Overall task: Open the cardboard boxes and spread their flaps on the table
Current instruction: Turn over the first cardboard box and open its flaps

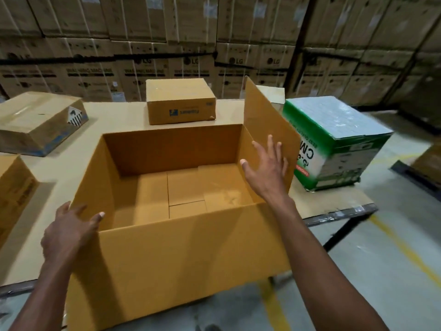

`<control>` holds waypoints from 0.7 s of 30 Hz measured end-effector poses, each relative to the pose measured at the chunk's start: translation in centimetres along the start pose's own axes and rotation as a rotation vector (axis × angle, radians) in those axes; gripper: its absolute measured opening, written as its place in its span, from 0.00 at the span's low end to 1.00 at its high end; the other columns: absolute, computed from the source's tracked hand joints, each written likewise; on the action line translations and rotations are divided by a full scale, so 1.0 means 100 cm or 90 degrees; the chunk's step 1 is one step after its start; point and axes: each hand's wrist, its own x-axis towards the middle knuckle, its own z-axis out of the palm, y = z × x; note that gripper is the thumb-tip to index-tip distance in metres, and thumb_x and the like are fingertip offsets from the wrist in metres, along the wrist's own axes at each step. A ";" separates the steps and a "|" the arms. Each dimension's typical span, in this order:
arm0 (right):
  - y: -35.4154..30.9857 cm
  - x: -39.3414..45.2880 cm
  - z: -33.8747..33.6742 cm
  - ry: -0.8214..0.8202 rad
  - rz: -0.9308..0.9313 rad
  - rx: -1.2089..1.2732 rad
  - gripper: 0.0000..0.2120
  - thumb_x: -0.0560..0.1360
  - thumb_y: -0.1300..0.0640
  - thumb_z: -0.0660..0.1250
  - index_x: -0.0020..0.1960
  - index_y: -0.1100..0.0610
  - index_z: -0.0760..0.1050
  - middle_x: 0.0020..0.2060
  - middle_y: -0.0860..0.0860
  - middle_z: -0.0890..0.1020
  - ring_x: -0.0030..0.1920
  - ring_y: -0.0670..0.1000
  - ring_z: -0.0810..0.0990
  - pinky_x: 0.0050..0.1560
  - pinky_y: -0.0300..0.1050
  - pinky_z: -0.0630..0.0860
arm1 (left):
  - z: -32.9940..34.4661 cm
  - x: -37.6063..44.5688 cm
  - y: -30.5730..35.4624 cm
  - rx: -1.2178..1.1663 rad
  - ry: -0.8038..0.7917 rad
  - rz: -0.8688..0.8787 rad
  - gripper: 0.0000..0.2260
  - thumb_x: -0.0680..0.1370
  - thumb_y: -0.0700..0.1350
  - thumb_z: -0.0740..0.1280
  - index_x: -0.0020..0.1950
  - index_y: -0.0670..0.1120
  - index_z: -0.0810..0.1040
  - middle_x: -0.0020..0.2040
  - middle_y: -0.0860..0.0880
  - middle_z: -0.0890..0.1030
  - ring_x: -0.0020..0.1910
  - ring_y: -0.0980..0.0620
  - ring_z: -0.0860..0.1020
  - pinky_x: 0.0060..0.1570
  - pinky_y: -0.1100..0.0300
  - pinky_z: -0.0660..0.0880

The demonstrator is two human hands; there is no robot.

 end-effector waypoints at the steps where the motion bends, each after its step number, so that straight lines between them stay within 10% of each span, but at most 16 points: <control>1: 0.011 0.005 -0.002 -0.001 0.036 -0.012 0.30 0.79 0.41 0.63 0.79 0.44 0.60 0.82 0.51 0.45 0.81 0.57 0.40 0.77 0.62 0.40 | 0.000 0.001 0.001 0.000 -0.003 -0.001 0.29 0.77 0.64 0.68 0.75 0.53 0.71 0.80 0.48 0.62 0.68 0.31 0.71 0.60 0.33 0.73; 7: 0.065 0.009 0.016 -0.075 0.196 -0.028 0.30 0.79 0.39 0.63 0.78 0.46 0.61 0.82 0.53 0.50 0.80 0.64 0.44 0.77 0.66 0.43 | 0.000 0.001 -0.002 -0.002 0.001 0.013 0.27 0.77 0.64 0.67 0.73 0.53 0.74 0.80 0.48 0.62 0.68 0.31 0.72 0.60 0.34 0.72; 14: 0.081 -0.005 0.035 -0.136 0.204 -0.002 0.35 0.78 0.39 0.65 0.79 0.46 0.55 0.73 0.55 0.71 0.68 0.62 0.73 0.68 0.62 0.69 | -0.002 -0.004 0.002 -0.014 0.015 0.020 0.25 0.78 0.62 0.69 0.71 0.51 0.76 0.80 0.47 0.63 0.67 0.31 0.73 0.60 0.34 0.73; 21: 0.079 -0.004 0.033 -0.123 0.183 -0.029 0.34 0.79 0.39 0.64 0.79 0.46 0.54 0.70 0.57 0.74 0.65 0.64 0.76 0.65 0.61 0.71 | -0.001 0.000 0.000 -0.008 0.019 0.023 0.25 0.78 0.62 0.69 0.71 0.52 0.77 0.80 0.48 0.63 0.68 0.32 0.73 0.60 0.35 0.74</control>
